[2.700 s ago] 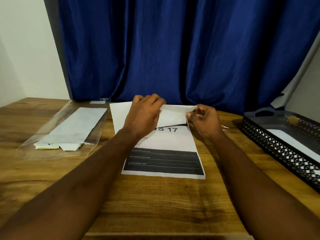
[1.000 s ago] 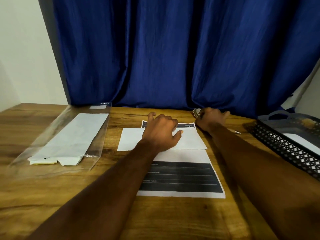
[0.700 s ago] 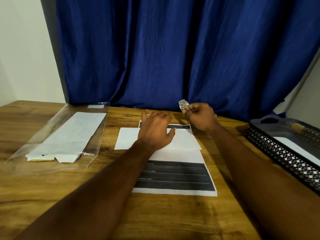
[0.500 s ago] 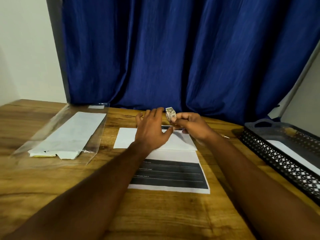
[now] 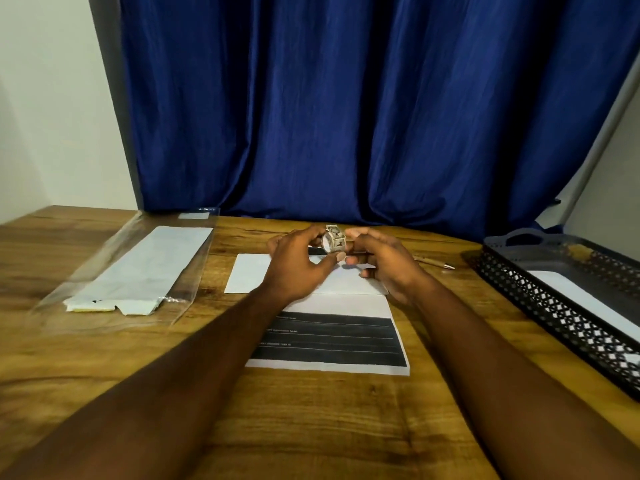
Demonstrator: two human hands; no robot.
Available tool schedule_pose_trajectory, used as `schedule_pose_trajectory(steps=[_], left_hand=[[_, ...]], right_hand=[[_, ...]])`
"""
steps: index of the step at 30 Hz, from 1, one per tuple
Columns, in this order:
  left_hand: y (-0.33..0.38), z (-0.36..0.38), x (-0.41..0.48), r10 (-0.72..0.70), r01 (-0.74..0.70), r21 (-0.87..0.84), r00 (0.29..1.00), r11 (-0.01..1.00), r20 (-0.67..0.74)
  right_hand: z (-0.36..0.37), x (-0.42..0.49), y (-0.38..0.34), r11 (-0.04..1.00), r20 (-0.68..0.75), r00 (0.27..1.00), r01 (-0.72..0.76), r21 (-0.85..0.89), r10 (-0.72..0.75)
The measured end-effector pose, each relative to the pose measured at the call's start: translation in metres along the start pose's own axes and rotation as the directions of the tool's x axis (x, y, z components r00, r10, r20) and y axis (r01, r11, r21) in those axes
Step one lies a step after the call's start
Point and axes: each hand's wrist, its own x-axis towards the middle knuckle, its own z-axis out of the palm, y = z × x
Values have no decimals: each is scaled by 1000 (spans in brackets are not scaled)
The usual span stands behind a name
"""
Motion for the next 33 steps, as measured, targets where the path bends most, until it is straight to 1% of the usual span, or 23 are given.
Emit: schedule_pose_trajectory(steps=[2, 3, 7, 9, 12, 16, 19, 21, 23, 27, 28, 31, 33], left_hand=[[0, -2, -1, 46, -47, 84, 999, 995, 13], [1, -2, -2, 74, -76, 117, 997, 990, 27], [5, -4, -4, 139, -143, 155, 990, 977, 40], [5, -4, -4, 139, -145, 166, 989, 975, 46], [3, -6, -5, 138, -145, 166, 989, 976, 50], [3, -6, -5, 120, -126, 159, 992, 979, 49], [1, -4, -4, 101, -105, 159, 994, 982, 30], [0, -3, -3, 61, -63, 148, 998, 987, 16], [0, -3, -2, 26, -25, 158, 1000, 987, -7], [-1, -4, -1, -25, 31, 184, 999, 982, -36], [-1, -4, -1, -31, 37, 189, 999, 981, -38], [-1, -4, -2, -1, 12, 212, 999, 977, -49], [-1, -4, -3, 24, -12, 245, 999, 969, -47]], right_hand=[[-4, 2, -1, 1000, -64, 998, 21, -7, -21], [-5, 2, -1, 1000, -65, 998, 28, -3, -28], [-5, -3, -3, 995, 28, 997, 79, -56, -77], [-2, -6, -5, 991, 41, 992, 119, -65, -116], [1, -7, -3, 985, 14, 988, 155, -78, -154], [-1, -2, 2, 956, -25, 970, 234, -176, -242], [-2, -2, 0, 950, -23, 965, 252, -182, -261], [-3, -2, -1, 961, -25, 971, 229, -155, -236], [-4, -1, 0, 979, -26, 984, 175, -103, -179], [-7, 2, -2, 990, -35, 996, 84, 113, -80], [-9, 2, -2, 989, -18, 998, 62, 135, -60], [-6, -2, -1, 996, 81, 997, -17, 83, 10], [-1, -4, 1, 998, 117, 993, -32, 54, 26]])
